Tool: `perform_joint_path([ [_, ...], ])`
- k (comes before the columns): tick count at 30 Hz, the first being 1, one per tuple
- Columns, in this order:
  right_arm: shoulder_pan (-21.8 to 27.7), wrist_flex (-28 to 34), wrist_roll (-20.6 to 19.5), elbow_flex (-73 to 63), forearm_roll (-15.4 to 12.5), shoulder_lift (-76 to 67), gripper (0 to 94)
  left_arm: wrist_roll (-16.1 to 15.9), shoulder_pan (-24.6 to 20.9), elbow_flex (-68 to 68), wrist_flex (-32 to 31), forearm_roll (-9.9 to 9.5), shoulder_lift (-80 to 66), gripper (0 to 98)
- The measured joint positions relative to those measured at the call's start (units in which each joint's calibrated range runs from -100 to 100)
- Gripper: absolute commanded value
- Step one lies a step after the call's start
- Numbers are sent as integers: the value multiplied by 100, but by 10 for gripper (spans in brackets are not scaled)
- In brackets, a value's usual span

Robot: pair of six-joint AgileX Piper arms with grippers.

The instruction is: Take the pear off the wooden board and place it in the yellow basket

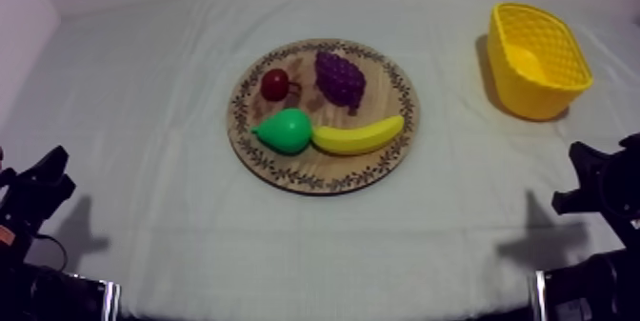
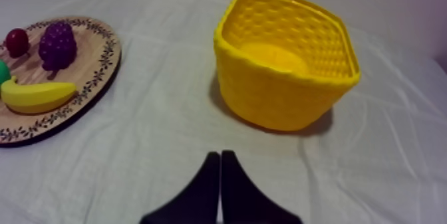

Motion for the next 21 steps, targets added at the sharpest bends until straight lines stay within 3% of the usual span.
perform_joint_path([
  [17, -49, 0, 12, 0, 0, 0, 3, 0, 0, 0, 0, 0, 0, 1],
  [21, -186, 404, 91, -123, 35, 0, 4, 0, 0, 0, 0, 0, 0, 1],
])
